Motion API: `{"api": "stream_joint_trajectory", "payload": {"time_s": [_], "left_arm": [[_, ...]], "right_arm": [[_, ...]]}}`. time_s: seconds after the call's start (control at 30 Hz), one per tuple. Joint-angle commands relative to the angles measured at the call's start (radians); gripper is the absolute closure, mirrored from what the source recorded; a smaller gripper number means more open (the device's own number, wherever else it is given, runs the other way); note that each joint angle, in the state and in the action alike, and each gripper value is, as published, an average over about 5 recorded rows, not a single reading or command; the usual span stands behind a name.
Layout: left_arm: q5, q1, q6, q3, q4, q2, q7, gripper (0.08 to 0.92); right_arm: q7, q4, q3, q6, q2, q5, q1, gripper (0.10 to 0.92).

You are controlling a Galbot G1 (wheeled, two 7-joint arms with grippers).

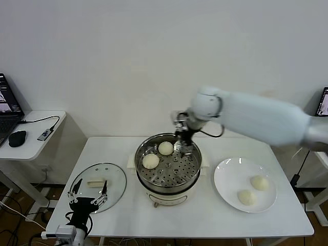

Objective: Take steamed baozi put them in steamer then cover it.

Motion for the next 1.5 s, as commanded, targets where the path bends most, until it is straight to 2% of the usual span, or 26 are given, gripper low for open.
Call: {"api": "stream_joint_trajectory", "payload": {"time_s": [0.03, 0.27, 0.63, 1.5], "left_arm": [[0.003, -0.004, -0.001, 0.014, 0.006, 0.002, 0.0, 0.177], [0.007, -0.007, 0.001, 0.014, 0.011, 0.007, 0.0, 0.177], [0.015, -0.002, 0.003, 0.011, 0.02, 0.003, 0.0, 0.177], [0.022, 0.01, 0.0, 0.008, 0.015, -0.008, -0.001, 0.177]], "right_arm": [[-0.153, 0.146, 0.016, 0.171, -0.419, -0.205, -0.033, 0.203], [-0.093, 0.144, 0.191, 0.203, -0.513, -0.342, -0.31, 0.203], [-0.026, 0.086, 0.443, 0.206, -0.496, -0.46, -0.712, 0.203], [0.064, -0.006, 0.604, 0.184, -0.384, -0.531, -0.917, 0.203]]}}
